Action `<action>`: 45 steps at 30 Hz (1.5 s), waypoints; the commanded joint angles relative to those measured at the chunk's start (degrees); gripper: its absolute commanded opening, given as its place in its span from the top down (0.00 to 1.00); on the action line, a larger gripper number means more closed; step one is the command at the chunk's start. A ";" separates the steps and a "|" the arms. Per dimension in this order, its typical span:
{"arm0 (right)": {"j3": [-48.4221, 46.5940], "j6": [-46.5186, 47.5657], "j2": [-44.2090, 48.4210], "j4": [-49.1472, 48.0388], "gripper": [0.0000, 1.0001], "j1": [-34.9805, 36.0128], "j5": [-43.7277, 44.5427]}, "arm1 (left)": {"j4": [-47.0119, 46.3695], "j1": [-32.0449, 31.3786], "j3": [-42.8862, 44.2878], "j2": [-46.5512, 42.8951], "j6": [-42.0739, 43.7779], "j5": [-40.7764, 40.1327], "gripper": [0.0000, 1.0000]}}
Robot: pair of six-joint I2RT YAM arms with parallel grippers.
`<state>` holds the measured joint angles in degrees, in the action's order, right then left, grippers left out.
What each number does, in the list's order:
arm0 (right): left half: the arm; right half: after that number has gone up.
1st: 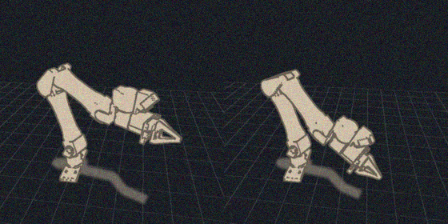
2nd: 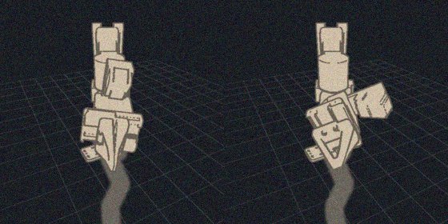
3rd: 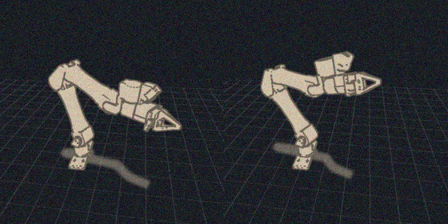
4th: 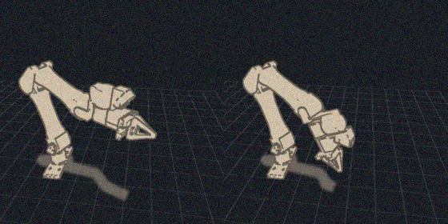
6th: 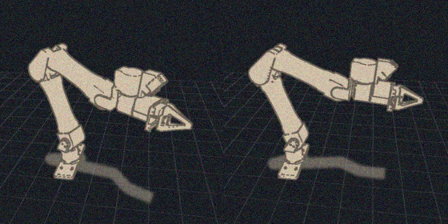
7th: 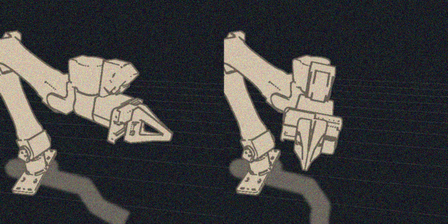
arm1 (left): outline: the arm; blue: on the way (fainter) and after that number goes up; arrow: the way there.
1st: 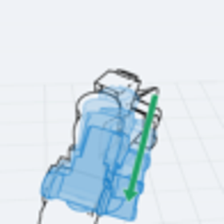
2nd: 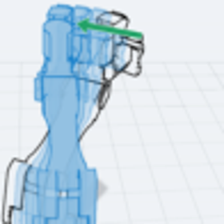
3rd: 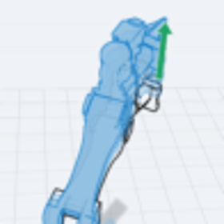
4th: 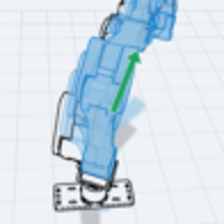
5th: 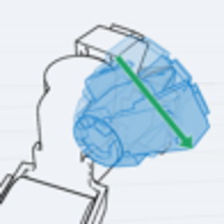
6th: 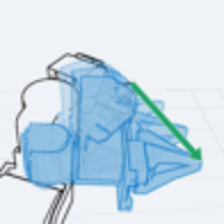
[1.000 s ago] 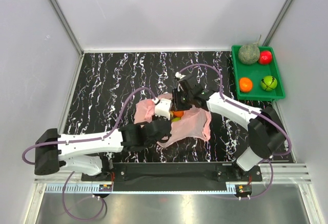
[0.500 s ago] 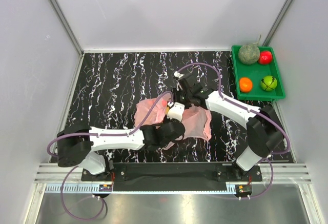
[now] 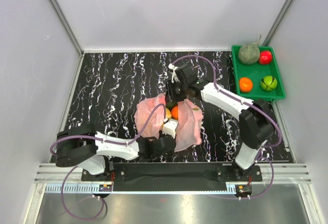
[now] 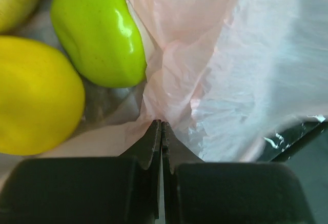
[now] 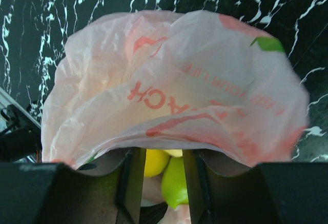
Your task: Untie the knot of the plastic bag and take out the fruit
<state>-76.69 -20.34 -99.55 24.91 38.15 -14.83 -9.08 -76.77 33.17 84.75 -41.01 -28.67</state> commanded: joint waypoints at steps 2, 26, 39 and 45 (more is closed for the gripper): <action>-5.05 2.49 -3.71 -1.00 0.59 -3.08 -3.45 | -7.88 -2.32 -0.30 -1.17 -3.81 0.63 1.00; -5.25 4.70 7.05 4.98 0.55 -8.45 -2.05 | -2.44 14.11 13.51 -4.23 8.42 2.82 1.00; 17.62 -3.74 23.70 -0.91 0.49 -4.05 5.34 | 20.90 11.65 24.21 -20.17 12.09 -7.78 0.71; 19.29 -3.75 24.49 -1.96 0.47 -3.61 5.16 | 33.78 11.39 33.62 -10.57 10.17 -10.71 0.77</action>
<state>-57.36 -23.35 -76.69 26.76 34.13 -11.00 14.74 -64.73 64.58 71.26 -31.09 -35.75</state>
